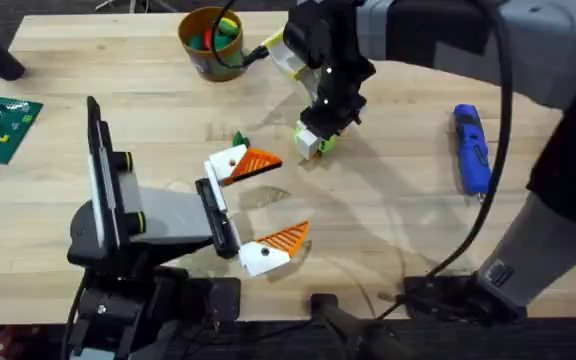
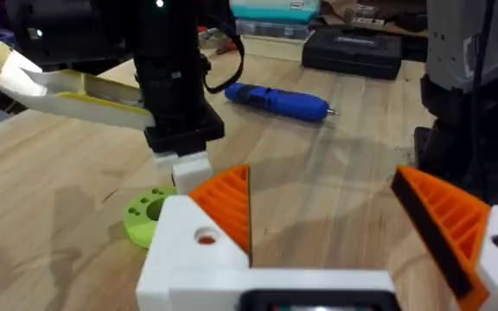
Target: Pick up the gripper from the table and insert it into the empty holder that is missing its gripper. Then pick up a screw, insert it into the mounting hole, and use the screwdriver to tighten it. Finally, clean up the table by picking up the vegetable and placing it into the bucket.
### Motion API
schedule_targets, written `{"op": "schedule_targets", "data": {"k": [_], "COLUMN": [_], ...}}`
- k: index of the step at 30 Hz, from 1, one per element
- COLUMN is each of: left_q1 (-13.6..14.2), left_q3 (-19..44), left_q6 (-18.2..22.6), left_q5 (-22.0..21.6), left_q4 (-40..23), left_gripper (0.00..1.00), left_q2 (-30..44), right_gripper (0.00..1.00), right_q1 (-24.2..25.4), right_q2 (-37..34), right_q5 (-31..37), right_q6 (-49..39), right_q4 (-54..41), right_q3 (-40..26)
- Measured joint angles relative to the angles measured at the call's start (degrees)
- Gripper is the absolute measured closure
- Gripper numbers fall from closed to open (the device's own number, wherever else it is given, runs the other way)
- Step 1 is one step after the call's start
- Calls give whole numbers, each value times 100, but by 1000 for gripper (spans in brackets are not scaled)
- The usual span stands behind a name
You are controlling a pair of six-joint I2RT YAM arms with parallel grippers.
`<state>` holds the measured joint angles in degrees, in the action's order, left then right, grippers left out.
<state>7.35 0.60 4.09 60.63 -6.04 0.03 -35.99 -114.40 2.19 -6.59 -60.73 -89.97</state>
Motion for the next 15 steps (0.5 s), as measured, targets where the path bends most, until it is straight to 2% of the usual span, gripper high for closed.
{"op": "schedule_targets", "data": {"k": [15], "left_q1": [0], "left_q3": [0], "left_q6": [1], "left_q5": [0], "left_q4": [0], "left_gripper": [8], "left_q2": [0], "right_gripper": [337], "right_q1": [0], "right_q2": [1], "right_q5": [14], "right_q6": [17], "right_q4": [74], "right_q3": [2]}}
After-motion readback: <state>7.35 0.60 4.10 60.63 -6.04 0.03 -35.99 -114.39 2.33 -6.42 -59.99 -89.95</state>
